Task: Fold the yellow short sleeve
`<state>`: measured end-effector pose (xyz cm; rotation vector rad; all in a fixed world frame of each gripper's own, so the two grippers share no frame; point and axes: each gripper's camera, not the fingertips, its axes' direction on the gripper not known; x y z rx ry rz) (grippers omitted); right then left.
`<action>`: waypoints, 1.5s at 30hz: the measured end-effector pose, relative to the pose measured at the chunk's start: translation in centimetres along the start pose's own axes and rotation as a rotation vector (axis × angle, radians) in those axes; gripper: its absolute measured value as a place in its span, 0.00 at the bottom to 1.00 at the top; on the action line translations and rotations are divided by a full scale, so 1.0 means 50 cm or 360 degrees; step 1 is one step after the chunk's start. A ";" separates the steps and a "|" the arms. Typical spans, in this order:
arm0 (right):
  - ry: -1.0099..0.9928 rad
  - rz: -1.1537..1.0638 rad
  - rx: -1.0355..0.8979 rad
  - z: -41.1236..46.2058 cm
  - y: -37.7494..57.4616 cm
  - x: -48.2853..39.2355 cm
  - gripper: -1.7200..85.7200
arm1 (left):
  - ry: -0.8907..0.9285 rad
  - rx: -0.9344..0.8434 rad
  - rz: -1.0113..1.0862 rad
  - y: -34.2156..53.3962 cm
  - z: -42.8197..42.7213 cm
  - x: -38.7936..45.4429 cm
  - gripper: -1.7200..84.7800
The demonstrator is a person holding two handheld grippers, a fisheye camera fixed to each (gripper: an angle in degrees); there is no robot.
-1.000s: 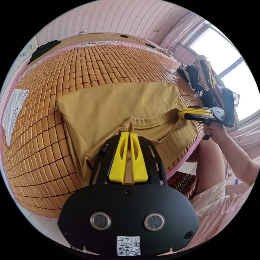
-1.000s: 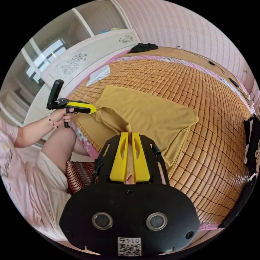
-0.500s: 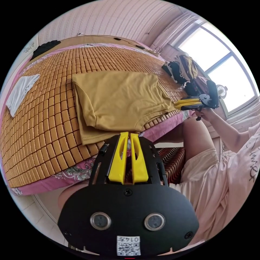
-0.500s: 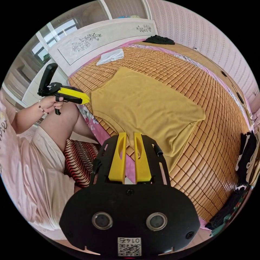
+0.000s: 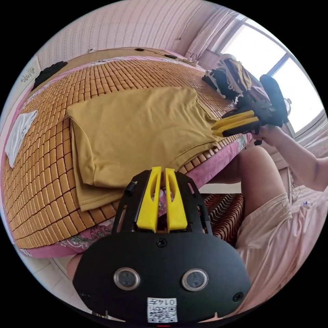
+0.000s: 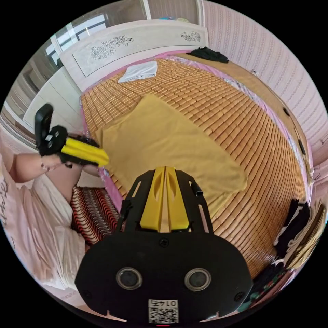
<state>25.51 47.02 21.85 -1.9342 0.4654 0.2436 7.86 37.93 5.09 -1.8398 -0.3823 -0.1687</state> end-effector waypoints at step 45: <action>-0.0592 0.1200 0.0317 -0.089 0.557 0.321 0.04 | 0.0106 0.0013 0.0816 -0.154 0.302 0.500 0.20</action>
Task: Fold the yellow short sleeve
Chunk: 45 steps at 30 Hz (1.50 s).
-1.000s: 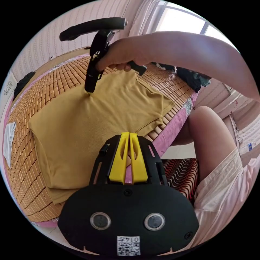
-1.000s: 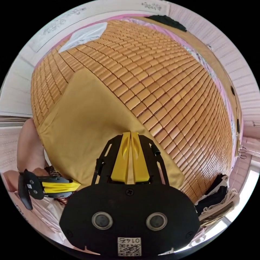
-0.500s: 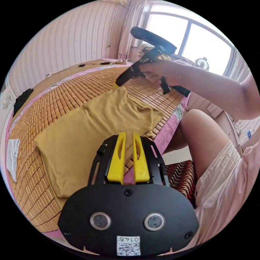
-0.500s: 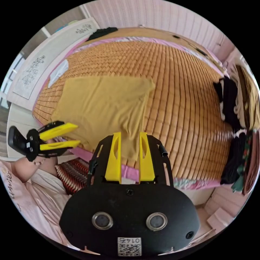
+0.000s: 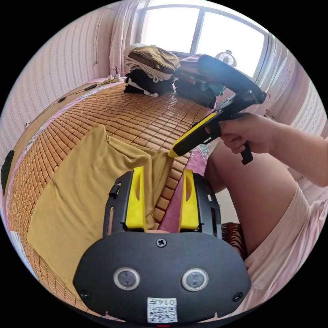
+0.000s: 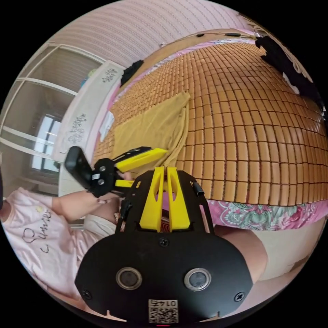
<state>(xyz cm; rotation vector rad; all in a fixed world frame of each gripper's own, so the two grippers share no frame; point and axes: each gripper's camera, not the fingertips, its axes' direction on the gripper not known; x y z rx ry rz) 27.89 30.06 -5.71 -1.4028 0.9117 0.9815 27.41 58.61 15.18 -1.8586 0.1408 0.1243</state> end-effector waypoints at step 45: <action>-0.0214 0.0150 0.0573 -0.132 -0.076 0.056 0.04 | 0.0383 0.0518 -0.0463 0.229 -0.286 -0.153 0.01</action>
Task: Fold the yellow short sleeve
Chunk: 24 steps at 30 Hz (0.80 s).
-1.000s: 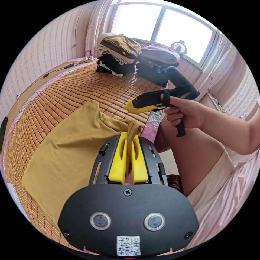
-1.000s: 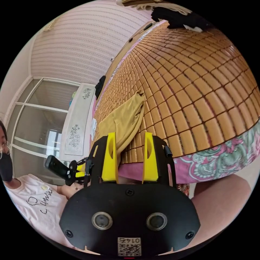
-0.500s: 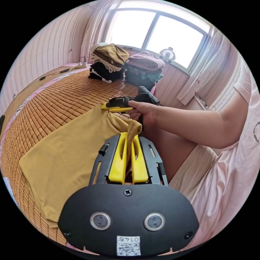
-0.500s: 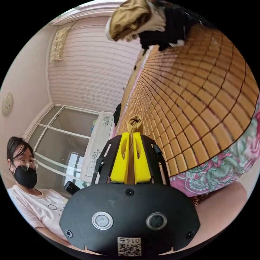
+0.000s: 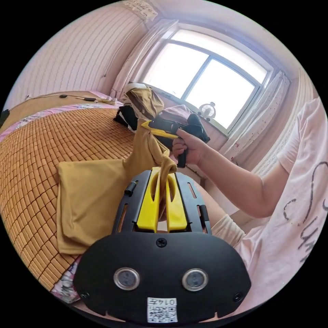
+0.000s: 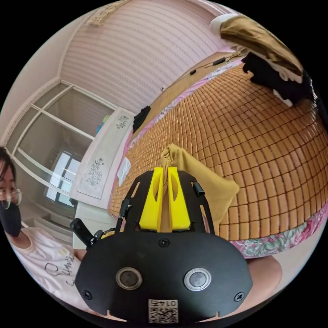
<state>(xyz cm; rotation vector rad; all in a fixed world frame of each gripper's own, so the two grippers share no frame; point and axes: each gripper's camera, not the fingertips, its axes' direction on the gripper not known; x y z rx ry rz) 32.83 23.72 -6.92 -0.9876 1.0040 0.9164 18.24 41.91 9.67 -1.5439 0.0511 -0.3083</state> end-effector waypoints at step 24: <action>0.0623 -0.0974 -0.0677 0.387 -0.089 -0.226 0.14 | -0.0435 -0.0229 -0.0945 0.182 -0.149 -0.330 0.06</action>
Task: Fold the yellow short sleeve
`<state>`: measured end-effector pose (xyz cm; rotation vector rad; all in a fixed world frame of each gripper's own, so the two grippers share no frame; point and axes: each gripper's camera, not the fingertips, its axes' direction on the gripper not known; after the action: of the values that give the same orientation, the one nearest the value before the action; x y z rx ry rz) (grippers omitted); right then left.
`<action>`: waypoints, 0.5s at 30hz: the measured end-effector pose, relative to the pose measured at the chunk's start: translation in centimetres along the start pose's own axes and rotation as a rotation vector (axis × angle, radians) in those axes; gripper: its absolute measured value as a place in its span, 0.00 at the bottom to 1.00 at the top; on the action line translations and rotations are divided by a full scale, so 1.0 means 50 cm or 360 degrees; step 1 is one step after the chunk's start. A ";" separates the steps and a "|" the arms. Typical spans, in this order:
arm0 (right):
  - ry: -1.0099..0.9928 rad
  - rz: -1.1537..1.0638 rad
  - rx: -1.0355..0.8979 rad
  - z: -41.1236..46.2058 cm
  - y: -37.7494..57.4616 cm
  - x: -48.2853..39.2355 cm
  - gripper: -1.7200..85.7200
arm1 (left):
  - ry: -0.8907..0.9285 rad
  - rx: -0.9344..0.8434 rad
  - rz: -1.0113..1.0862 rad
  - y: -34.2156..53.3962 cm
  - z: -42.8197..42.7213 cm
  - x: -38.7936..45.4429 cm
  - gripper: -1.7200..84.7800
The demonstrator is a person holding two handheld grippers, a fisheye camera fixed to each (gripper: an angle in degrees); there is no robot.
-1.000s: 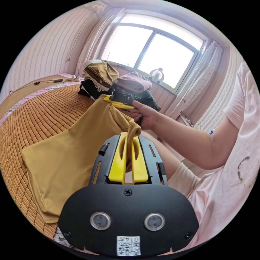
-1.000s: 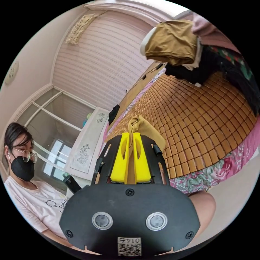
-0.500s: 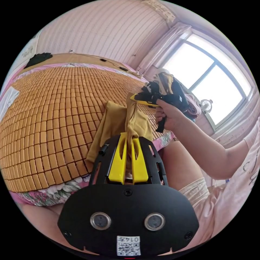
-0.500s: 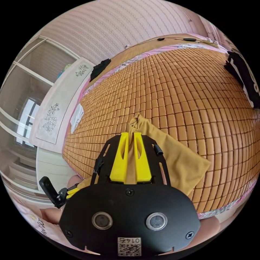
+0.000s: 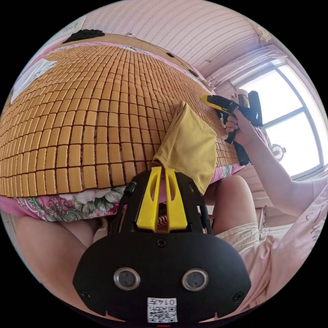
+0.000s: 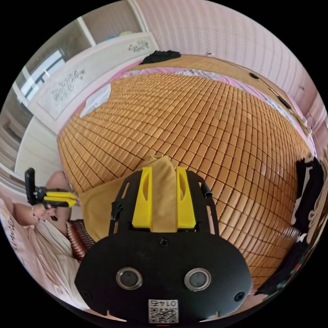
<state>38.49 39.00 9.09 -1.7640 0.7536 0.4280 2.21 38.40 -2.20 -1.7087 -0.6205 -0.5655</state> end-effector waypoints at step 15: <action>-0.0274 -0.0565 0.0111 -0.040 0.002 -0.104 0.05 | -0.0200 0.0092 0.0596 -0.094 0.052 0.102 0.19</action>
<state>34.46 38.52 12.88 -1.7259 0.3202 0.3037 2.98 42.36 3.99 -1.7586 -0.3853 -0.1750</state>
